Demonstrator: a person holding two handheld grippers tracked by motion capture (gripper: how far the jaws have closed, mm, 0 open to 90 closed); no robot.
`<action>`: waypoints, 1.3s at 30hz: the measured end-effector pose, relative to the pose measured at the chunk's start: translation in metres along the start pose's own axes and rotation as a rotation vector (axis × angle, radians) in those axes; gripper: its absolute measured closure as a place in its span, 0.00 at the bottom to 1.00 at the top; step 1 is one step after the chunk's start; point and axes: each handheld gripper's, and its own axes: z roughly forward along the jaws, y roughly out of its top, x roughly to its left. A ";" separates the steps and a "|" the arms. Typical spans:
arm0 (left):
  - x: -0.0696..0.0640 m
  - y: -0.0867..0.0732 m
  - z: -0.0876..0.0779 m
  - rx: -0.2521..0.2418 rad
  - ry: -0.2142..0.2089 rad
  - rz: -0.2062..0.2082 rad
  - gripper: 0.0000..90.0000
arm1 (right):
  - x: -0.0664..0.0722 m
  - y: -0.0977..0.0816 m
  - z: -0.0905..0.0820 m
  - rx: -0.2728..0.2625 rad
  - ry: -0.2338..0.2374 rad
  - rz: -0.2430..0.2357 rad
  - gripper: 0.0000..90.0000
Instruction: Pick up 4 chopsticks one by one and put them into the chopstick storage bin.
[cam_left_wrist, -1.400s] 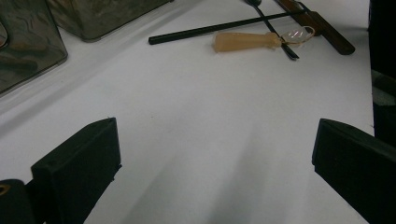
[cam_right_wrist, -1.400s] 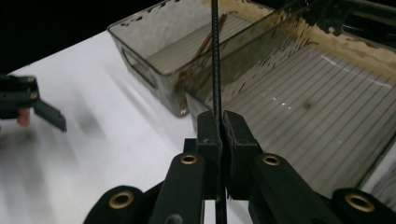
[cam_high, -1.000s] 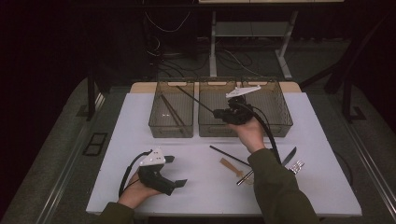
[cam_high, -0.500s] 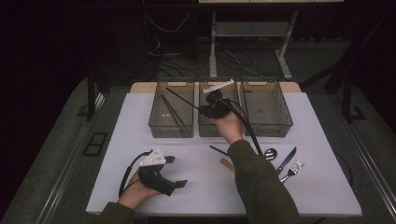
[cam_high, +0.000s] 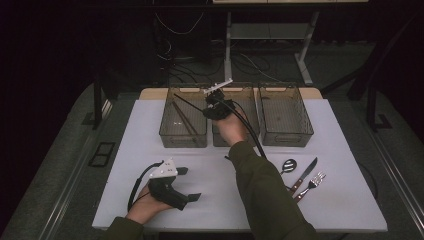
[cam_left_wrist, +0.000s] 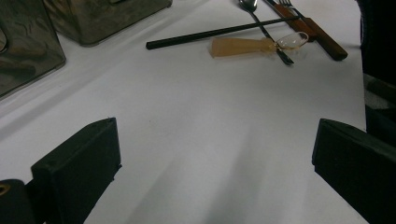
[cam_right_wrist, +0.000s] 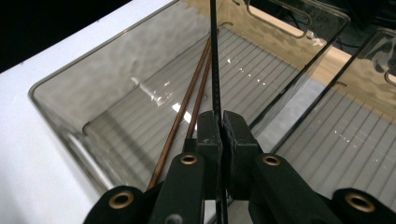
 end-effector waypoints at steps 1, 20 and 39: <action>0.000 0.000 0.000 -0.002 0.000 -0.001 0.01 | 0.000 0.001 0.002 0.003 -0.004 0.005 0.96; 0.000 0.001 0.000 -0.003 -0.005 0.005 0.01 | 0.016 0.006 0.027 0.002 -0.007 0.022 0.86; 0.002 0.000 0.000 -0.011 0.005 -0.005 0.01 | 0.001 -0.009 -0.015 -0.085 0.097 -0.022 0.52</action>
